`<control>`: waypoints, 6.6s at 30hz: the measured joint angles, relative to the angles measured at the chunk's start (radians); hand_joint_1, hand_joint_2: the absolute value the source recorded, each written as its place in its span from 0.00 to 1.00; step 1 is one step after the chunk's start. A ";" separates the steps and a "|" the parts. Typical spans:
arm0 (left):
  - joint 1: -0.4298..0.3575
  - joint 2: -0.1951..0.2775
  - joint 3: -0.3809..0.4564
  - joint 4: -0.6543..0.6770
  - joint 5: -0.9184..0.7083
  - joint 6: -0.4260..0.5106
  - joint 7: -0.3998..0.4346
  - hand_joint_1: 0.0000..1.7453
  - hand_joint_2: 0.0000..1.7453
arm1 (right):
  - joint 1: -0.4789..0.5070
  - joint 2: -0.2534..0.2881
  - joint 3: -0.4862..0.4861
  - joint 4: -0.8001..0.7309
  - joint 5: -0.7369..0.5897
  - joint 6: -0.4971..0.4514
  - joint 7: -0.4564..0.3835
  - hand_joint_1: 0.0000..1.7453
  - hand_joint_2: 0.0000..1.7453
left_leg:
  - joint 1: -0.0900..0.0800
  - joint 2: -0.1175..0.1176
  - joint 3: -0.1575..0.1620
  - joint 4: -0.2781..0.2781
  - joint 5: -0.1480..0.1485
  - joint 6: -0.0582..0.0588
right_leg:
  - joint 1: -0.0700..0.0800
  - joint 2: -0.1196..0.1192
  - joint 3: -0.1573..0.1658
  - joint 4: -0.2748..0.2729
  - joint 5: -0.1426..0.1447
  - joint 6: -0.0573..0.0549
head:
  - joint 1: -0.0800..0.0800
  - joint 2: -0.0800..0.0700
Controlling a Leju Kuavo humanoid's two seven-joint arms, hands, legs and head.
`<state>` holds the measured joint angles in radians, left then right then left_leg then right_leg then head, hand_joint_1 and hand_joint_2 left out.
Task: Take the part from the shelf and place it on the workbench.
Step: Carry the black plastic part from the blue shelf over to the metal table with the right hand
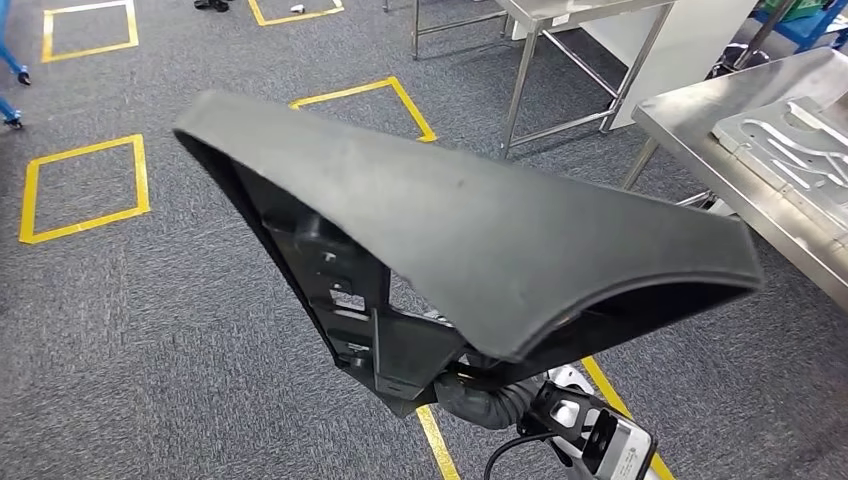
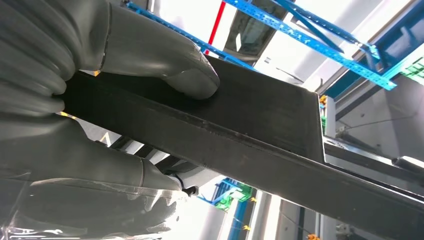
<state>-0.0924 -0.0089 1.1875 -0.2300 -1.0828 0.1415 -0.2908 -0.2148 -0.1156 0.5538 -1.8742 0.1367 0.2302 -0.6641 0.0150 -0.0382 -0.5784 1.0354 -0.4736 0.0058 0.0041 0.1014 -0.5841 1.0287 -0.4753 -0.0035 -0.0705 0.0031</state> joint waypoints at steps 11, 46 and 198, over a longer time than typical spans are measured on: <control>0.000 0.002 0.003 0.000 0.012 0.008 -0.008 0.00 1.00 | 0.011 0.000 0.000 0.014 0.005 -0.010 -0.015 1.00 1.00 | -0.008 0.103 0.020 -0.008 -0.015 0.017 | 0.006 -0.146 -0.037 0.055 0.002 0.002 | 0.000 0.000; -0.001 0.047 0.054 -0.006 0.057 0.010 -0.018 0.00 1.00 | 0.019 0.009 -0.025 0.038 0.003 0.001 -0.018 1.00 1.00 | -0.008 0.134 0.025 -0.013 -0.018 0.005 | 0.022 -0.151 -0.014 -0.009 0.018 -0.024 | 0.000 0.000; -0.001 0.029 0.082 -0.006 0.096 -0.049 -0.042 0.00 1.00 | 0.038 0.029 -0.033 0.055 0.052 -0.034 -0.018 1.00 1.00 | 0.000 0.034 0.098 -0.032 -0.051 0.018 | -0.019 -0.100 -0.086 0.079 -0.002 0.039 | 0.001 0.000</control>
<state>-0.0938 0.0206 1.2697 -0.2365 -0.9873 0.0924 -0.3326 -0.1773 -0.0862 0.5208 -1.8195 0.1885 0.1959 -0.6822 0.0154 -0.0042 -0.4803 1.0038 -0.5245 0.0236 -0.0153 0.0012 -0.6704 1.1078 -0.4774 0.0353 -0.0699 0.0031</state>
